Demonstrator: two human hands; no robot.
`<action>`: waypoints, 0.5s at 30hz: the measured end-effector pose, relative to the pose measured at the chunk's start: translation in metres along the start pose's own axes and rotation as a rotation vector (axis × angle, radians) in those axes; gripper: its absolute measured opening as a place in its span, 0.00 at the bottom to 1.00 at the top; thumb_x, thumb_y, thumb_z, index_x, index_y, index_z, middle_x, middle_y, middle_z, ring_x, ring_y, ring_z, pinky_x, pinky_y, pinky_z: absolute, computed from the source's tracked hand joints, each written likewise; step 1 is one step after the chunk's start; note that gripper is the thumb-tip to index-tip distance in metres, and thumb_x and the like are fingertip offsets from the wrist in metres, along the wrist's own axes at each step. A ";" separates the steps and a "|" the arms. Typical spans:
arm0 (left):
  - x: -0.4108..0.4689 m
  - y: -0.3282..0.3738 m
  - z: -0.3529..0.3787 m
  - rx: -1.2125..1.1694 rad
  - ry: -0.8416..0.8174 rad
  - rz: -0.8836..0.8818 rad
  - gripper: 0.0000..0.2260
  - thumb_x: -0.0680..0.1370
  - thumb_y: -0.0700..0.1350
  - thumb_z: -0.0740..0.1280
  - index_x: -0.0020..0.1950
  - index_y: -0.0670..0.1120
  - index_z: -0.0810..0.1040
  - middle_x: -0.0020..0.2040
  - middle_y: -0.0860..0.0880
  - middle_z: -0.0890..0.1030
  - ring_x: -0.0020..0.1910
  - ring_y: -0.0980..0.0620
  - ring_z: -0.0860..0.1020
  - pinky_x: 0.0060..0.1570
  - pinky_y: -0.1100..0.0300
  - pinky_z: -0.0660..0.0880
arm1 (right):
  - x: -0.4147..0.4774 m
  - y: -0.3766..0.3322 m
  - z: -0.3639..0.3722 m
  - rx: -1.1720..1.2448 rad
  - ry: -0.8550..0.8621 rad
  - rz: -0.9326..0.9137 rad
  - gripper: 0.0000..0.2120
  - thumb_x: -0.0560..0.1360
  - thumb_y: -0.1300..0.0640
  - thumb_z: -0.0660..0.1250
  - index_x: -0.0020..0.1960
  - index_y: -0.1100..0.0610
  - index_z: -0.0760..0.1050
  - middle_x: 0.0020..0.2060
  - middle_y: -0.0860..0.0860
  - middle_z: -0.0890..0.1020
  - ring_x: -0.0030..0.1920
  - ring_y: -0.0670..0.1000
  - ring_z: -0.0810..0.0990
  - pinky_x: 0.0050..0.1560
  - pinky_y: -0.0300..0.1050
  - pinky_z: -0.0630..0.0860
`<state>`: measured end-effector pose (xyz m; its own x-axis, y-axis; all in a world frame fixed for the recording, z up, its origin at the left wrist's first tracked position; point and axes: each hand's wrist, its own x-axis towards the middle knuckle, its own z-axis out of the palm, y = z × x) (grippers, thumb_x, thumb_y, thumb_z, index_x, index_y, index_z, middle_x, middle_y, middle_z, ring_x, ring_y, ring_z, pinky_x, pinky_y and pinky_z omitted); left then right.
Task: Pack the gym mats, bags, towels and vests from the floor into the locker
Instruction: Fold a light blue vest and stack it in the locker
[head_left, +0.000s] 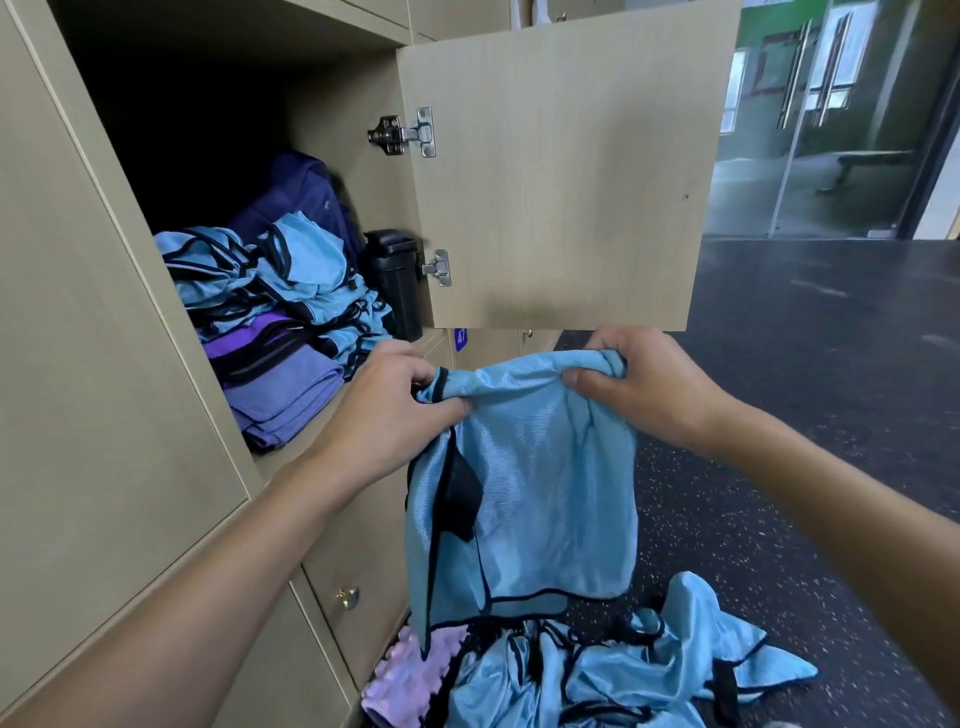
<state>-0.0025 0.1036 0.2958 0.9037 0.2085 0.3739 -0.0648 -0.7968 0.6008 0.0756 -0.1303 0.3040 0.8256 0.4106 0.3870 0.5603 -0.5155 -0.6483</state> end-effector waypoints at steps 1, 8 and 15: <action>0.000 0.000 0.001 0.015 0.000 0.003 0.09 0.73 0.51 0.75 0.40 0.46 0.83 0.45 0.52 0.80 0.48 0.54 0.77 0.47 0.54 0.74 | 0.000 -0.001 0.001 0.004 0.022 0.004 0.11 0.76 0.54 0.71 0.38 0.54 0.73 0.33 0.49 0.77 0.29 0.42 0.73 0.26 0.30 0.67; -0.003 0.014 0.007 -0.039 0.038 -0.067 0.18 0.74 0.48 0.71 0.35 0.38 0.70 0.27 0.51 0.68 0.26 0.54 0.64 0.25 0.63 0.59 | -0.002 -0.008 0.011 0.116 0.140 0.098 0.11 0.75 0.59 0.70 0.41 0.66 0.73 0.31 0.53 0.76 0.25 0.45 0.71 0.22 0.33 0.67; -0.005 0.023 0.021 -0.195 0.065 -0.176 0.16 0.72 0.50 0.70 0.30 0.48 0.68 0.24 0.52 0.68 0.25 0.50 0.68 0.27 0.58 0.68 | -0.011 -0.026 0.036 0.078 0.122 0.075 0.10 0.73 0.60 0.69 0.37 0.64 0.72 0.29 0.51 0.75 0.26 0.45 0.69 0.23 0.33 0.66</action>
<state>-0.0001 0.0722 0.2933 0.8799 0.3745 0.2925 0.0047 -0.6223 0.7828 0.0498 -0.0939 0.2930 0.8694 0.2764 0.4096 0.4941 -0.4794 -0.7253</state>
